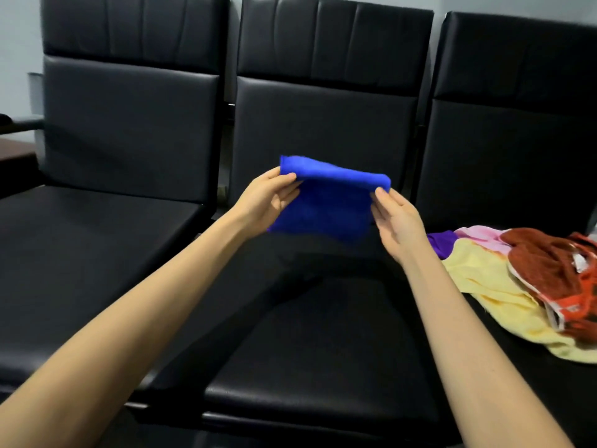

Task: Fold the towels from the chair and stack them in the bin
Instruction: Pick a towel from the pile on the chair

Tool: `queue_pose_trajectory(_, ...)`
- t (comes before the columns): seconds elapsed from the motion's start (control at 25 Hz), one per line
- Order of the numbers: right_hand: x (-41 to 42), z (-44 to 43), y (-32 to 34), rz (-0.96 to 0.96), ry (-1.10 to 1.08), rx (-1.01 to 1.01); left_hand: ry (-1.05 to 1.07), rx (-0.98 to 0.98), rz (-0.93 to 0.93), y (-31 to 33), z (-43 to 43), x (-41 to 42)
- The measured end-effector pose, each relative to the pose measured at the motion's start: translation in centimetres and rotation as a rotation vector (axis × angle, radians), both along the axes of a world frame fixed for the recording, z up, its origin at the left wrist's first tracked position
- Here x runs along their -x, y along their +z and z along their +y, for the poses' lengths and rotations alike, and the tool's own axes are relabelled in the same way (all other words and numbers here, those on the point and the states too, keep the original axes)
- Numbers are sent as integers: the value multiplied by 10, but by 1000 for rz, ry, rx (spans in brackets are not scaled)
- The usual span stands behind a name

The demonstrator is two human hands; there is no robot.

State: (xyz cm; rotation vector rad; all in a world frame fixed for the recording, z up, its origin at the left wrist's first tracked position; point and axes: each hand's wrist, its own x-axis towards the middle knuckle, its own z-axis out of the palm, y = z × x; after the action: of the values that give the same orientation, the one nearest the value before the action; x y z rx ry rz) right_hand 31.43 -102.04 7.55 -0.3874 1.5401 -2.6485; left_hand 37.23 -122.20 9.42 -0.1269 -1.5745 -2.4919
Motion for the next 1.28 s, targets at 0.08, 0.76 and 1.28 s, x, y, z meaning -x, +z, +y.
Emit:
queue_pose_trajectory(0.08,-1,5,-4,-12,1,-32,-1,-12,43,-10,-3,-2)
queue_pose_trajectory(0.76,-8,-3,-67,-274,44,-1373,15,938,-861,-75,-23,-28)
queue_pose_trajectory(1.28,30,-30,-106,-98,-202,-1021,242,718,-558,-100,-19,11)
